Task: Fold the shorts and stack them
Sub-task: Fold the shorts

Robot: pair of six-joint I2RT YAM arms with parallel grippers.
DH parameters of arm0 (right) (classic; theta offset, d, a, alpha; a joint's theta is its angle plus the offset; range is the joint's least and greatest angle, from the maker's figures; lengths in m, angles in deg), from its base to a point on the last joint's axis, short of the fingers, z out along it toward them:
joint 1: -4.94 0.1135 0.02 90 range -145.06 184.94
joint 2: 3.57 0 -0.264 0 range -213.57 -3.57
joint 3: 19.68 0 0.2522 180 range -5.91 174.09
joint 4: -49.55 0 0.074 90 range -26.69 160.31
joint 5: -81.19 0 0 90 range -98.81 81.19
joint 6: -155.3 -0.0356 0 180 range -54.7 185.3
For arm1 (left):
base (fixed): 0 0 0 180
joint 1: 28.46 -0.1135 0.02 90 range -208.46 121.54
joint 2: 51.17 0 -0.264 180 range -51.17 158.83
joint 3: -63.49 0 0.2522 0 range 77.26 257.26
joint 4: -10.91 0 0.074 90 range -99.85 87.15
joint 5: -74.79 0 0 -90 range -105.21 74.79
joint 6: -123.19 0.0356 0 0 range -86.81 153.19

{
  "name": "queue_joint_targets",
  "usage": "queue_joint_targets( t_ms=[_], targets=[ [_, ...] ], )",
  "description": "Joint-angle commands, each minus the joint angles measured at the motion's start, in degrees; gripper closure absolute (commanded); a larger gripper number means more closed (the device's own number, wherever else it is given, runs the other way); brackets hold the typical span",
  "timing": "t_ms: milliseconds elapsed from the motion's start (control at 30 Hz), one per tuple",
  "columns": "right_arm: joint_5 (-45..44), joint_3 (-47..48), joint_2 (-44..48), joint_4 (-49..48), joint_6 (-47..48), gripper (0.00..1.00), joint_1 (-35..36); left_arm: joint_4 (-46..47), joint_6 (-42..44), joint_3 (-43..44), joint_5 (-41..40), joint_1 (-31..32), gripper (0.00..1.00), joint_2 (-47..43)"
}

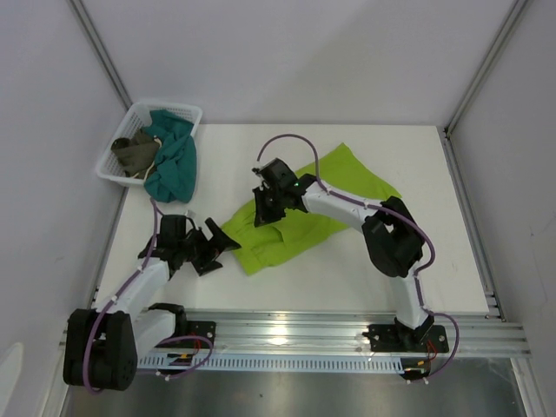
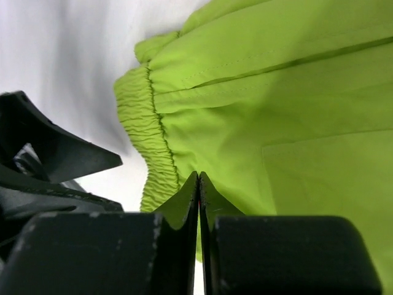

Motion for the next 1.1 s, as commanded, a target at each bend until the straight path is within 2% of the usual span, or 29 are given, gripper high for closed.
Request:
queue_joint_targets(
  t_ms=[0, 267, 833, 1067],
  targets=[
    [-0.39, 2.79, -2.78, 2.48, 4.45, 0.98, 1.47, 1.8, 0.07, 0.46, -0.26, -0.62, 0.01, 1.43],
    [3.73, 2.79, -5.95, 1.43, 5.86, 1.0, 1.82, 4.24, -1.77, 0.11, -1.93, -0.62, 0.01, 4.15],
    [10.85, 2.97, -6.03, -2.7, 6.39, 1.0, 2.08, 9.26, -3.44, -0.07, -1.75, -0.45, 0.01, 6.88],
    [9.11, 4.28, -9.46, -0.07, 7.36, 1.0, 1.73, 10.22, -2.83, 0.98, -1.93, 0.6, 0.01, 9.07]
  ],
)
